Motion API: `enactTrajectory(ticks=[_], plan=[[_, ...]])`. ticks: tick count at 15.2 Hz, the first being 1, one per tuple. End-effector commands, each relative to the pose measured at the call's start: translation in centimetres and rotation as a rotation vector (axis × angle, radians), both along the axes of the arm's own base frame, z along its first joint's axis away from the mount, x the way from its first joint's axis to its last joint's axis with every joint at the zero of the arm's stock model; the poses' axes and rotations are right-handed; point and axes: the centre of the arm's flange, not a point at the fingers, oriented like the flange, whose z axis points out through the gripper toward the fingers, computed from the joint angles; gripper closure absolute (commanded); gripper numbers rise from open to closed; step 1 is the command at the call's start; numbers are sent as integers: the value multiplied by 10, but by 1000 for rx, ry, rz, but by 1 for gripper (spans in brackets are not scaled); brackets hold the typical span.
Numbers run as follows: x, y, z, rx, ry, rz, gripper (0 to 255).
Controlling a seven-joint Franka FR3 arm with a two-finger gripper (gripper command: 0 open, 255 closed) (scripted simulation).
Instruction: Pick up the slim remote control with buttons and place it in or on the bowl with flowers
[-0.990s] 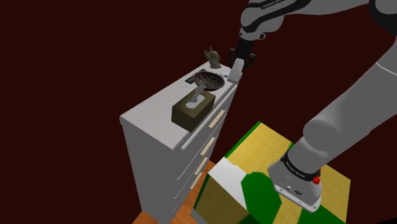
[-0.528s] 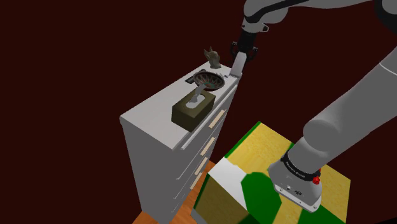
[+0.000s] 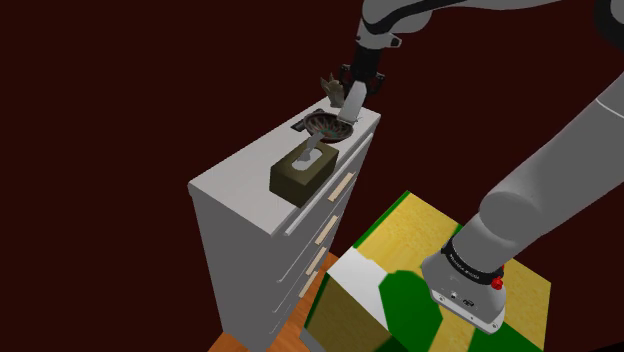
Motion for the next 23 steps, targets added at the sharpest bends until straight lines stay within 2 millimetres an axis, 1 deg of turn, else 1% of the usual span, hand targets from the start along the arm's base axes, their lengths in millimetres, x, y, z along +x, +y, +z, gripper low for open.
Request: enactTrajectory(ticks=[1,5,19,23], plan=[[10,24,2,0,0,-2,255],[29,75,4,0,0,-2,255],[29,75,-72,0,0,-2,255],[29,75,-72,0,0,-2,255]])
